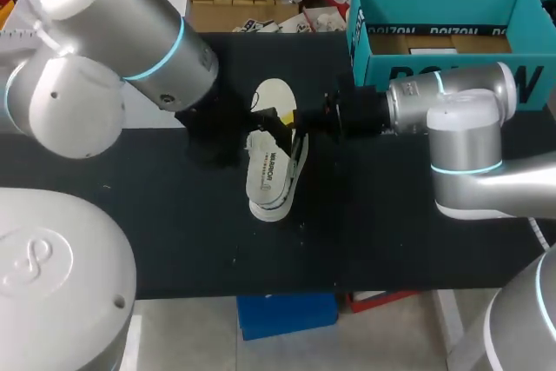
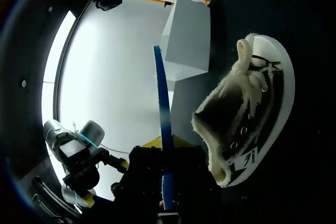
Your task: Take the shoe out of the shoebox, open the shoe tongue, remove and reinsert the insole, then place the shoe into the shoebox
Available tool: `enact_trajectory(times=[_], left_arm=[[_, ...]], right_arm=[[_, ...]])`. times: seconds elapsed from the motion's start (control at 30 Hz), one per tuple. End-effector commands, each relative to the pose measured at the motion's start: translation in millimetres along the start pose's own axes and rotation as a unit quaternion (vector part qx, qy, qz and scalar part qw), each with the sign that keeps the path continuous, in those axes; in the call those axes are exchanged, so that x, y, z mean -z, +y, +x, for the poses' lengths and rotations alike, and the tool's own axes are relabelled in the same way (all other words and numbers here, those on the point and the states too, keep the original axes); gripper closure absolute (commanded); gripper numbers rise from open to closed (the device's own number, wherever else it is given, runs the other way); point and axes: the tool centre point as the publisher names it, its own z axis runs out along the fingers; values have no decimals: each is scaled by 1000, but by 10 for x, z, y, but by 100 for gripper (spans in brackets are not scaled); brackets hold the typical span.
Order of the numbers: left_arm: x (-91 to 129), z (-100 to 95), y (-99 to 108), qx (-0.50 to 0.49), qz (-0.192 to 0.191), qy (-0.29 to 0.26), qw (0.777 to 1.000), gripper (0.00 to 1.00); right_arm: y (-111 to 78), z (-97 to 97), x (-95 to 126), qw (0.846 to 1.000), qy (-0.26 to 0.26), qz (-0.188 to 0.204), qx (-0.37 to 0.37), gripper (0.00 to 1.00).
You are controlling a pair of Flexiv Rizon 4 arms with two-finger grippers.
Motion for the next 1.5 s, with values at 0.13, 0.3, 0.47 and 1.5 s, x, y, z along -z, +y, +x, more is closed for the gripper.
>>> enact_trajectory(times=[0.13,0.3,0.47,1.5], left_arm=[[-6,-62,0,1,-9,107,994,0],[-20,-10,-17,8,-11,114,993,0],[-33,12,-33,11,-7,113,993,0],[-14,76,946,-2,-28,104,994,0]], right_arm=[[-4,2,-12,1000,-1,-1,0,100],[-4,2,-12,1000,-1,-1,0,100],[-4,2,-12,1000,-1,-1,0,100],[-4,2,-12,1000,-1,-1,0,100]])
